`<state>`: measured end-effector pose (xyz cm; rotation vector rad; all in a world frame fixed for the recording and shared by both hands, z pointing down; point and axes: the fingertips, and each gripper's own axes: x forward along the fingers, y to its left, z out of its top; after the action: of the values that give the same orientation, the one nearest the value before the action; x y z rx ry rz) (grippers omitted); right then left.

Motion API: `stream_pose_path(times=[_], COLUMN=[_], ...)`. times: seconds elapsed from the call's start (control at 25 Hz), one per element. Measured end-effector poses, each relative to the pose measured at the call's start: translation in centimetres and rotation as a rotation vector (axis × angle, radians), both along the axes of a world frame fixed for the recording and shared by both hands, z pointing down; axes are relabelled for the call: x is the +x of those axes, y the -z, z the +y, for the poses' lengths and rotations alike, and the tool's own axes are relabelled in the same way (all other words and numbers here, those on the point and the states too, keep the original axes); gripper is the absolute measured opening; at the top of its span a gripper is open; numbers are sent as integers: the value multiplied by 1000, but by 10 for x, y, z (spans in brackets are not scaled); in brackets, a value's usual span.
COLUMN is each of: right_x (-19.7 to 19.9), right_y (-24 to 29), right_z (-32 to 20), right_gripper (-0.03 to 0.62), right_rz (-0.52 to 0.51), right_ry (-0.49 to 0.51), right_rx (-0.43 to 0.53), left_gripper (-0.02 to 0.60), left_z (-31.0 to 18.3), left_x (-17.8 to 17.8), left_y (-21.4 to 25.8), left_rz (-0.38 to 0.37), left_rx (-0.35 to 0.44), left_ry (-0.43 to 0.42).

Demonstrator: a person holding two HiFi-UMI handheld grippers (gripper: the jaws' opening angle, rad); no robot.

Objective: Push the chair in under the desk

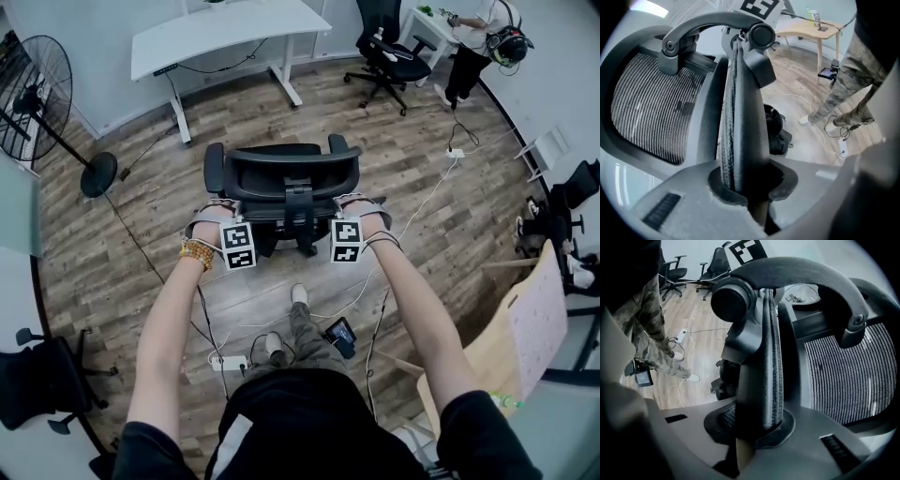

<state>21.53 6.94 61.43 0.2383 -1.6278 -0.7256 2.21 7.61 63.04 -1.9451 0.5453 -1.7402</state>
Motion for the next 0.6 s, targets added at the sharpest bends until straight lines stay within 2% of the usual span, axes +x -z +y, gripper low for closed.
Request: stream_pose_path(times=[0.6], right_x=[-7], right_y=[0], right_z=[-62], right_gripper=[43], right_rz=[-1], right_ry=[46], right_rx=[-6], left_gripper=[54], left_z=[-53], left_x=[-6], left_y=[1], left_rz=[1], left_rx=[4], left_ry=[36])
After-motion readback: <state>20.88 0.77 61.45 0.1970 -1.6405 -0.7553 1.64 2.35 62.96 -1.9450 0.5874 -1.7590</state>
